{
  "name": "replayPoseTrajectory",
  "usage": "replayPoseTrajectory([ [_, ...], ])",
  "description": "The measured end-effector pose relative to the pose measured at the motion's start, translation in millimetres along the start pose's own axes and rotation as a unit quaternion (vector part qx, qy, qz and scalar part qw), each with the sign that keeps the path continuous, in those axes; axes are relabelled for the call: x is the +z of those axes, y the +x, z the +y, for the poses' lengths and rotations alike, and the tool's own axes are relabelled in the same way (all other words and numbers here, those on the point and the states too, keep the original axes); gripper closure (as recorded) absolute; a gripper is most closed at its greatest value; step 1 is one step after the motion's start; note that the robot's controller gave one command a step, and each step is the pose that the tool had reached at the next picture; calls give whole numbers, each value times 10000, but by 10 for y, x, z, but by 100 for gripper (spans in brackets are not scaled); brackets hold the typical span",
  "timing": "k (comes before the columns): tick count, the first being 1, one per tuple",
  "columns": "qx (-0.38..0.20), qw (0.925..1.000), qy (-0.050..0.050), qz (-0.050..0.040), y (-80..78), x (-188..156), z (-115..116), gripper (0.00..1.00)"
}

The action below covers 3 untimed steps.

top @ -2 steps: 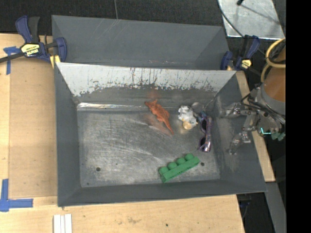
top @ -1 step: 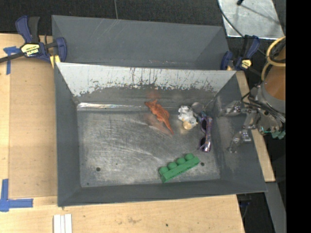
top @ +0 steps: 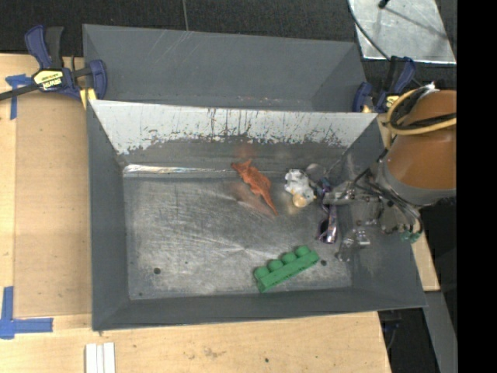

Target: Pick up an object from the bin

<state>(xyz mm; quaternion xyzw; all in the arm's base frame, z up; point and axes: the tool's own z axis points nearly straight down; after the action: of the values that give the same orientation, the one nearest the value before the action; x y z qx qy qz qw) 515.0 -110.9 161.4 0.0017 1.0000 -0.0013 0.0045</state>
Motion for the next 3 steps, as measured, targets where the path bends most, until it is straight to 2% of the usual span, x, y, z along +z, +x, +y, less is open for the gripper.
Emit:
replayPoseTrajectory([
  [1,-431,9991,-17,32,137,53,509,0],
  [2,5,10000,-14,41,322,358,742,0],
  [3,-1052,9944,-14,18,282,873,879,0],
])
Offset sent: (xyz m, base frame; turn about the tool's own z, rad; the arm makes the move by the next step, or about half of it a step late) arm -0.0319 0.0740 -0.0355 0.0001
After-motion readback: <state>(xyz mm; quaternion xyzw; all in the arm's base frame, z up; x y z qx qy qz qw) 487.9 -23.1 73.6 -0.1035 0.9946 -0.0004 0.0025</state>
